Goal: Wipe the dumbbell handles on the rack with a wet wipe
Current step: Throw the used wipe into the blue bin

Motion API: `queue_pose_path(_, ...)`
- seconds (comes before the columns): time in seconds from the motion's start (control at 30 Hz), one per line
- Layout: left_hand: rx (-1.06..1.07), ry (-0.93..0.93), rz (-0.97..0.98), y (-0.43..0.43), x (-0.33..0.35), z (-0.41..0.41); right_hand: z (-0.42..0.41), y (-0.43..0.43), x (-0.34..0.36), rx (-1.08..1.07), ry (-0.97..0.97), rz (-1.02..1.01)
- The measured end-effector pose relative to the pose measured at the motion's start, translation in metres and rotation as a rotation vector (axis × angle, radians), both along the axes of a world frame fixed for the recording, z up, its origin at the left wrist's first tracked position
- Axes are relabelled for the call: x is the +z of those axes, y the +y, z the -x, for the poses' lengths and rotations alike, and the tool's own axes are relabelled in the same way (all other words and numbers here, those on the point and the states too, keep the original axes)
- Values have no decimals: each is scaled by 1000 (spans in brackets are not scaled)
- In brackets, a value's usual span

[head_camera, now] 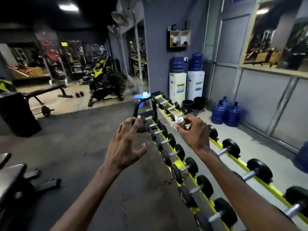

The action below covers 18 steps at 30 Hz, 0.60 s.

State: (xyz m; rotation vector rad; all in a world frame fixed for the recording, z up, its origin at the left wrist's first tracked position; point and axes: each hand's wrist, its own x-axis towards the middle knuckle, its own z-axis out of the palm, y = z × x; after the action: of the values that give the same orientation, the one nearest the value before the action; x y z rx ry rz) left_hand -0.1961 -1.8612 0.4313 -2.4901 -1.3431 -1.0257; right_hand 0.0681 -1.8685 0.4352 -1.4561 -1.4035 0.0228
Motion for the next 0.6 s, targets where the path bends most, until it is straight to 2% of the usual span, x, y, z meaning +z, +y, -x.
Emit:
queue_pose_path(0.3, 120, -24, -52, 80, 58, 2, 10, 96, 68, 129, -22, -61)
queue_pose_path(0.6, 225, -6, -82, 180, 83, 37, 42, 227, 95, 186, -42, -111)
